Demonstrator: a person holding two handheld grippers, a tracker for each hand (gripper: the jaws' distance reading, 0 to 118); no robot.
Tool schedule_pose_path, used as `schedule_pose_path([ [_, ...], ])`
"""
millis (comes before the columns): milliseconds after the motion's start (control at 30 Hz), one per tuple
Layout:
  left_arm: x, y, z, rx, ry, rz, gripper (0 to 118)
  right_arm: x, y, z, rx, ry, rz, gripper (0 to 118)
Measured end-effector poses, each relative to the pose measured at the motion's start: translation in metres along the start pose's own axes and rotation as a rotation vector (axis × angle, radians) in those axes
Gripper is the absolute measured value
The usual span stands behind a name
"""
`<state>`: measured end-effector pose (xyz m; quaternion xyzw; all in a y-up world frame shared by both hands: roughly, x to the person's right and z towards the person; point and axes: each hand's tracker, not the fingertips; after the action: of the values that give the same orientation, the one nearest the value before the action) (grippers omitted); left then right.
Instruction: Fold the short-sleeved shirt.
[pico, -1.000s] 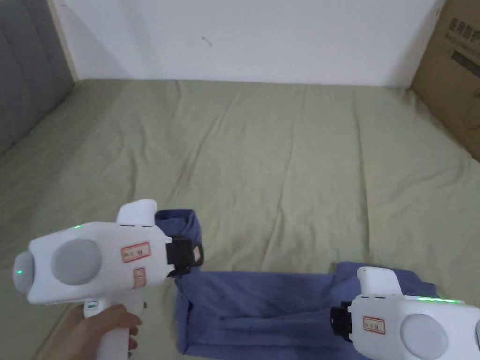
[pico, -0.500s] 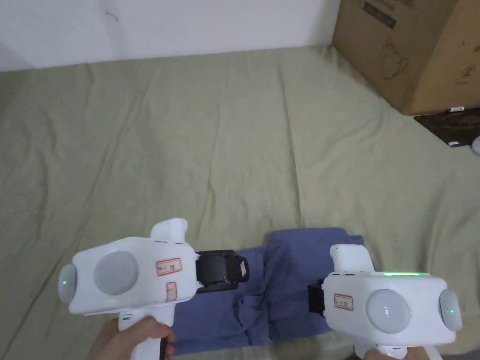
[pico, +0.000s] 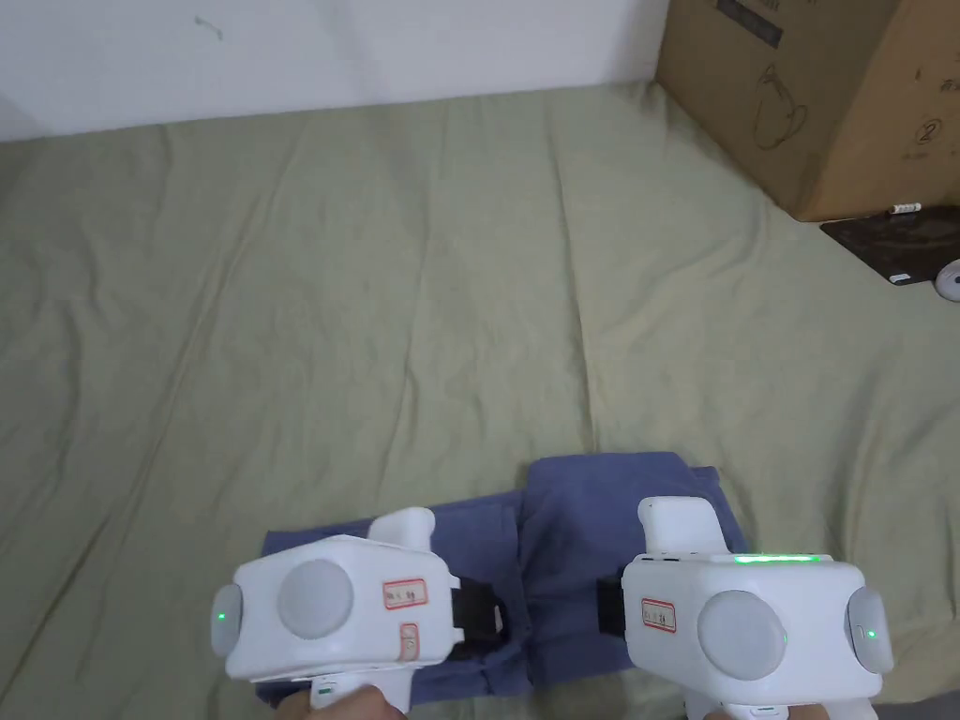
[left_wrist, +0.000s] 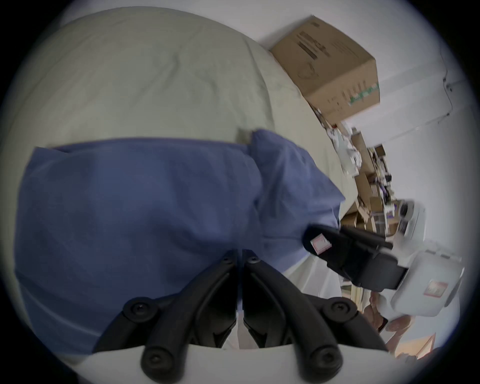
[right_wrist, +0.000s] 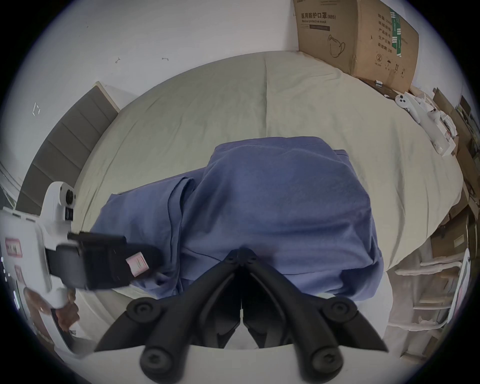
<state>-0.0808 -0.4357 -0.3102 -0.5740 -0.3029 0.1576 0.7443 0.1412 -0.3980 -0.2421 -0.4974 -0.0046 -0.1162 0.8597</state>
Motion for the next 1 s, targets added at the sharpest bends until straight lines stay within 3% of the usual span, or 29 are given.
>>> schedule_pose_path([
  [167,0.005,-0.007,-0.003,-0.042,-0.030,-0.025,3,0.005,0.001,0.002,0.001,-0.001,-0.008,0],
  [400,-0.036,0.009,0.074,0.159,-0.078,0.055,7,0.001,0.006,0.008,0.006,-0.012,0.005,0],
  [433,-0.048,0.009,0.089,0.180,-0.081,0.077,19,-0.001,0.007,0.008,0.009,-0.013,0.010,0],
  [567,-0.105,0.003,0.127,0.236,-0.040,0.202,98,-0.015,0.012,0.007,0.011,-0.002,0.037,0],
  [600,-0.119,-0.002,0.130,0.249,-0.011,0.237,106,-0.019,0.012,0.005,0.010,0.001,0.045,0],
  [633,-0.123,-0.007,0.132,0.256,-0.010,0.263,107,-0.023,0.012,0.004,0.009,0.003,0.049,0],
  [800,-0.148,-0.024,0.110,0.148,-0.075,0.394,106,-0.036,0.017,-0.004,-0.001,0.015,0.045,0],
  [900,-0.156,-0.026,0.091,0.165,-0.215,0.424,105,-0.043,0.018,-0.004,-0.009,0.023,0.063,0],
  [933,-0.158,-0.025,0.084,0.147,-0.251,0.439,98,-0.046,0.018,-0.004,-0.014,0.019,0.076,0],
  [1000,-0.159,-0.025,0.077,0.146,-0.230,0.438,15,-0.049,0.018,-0.006,-0.024,0.010,0.099,0],
])
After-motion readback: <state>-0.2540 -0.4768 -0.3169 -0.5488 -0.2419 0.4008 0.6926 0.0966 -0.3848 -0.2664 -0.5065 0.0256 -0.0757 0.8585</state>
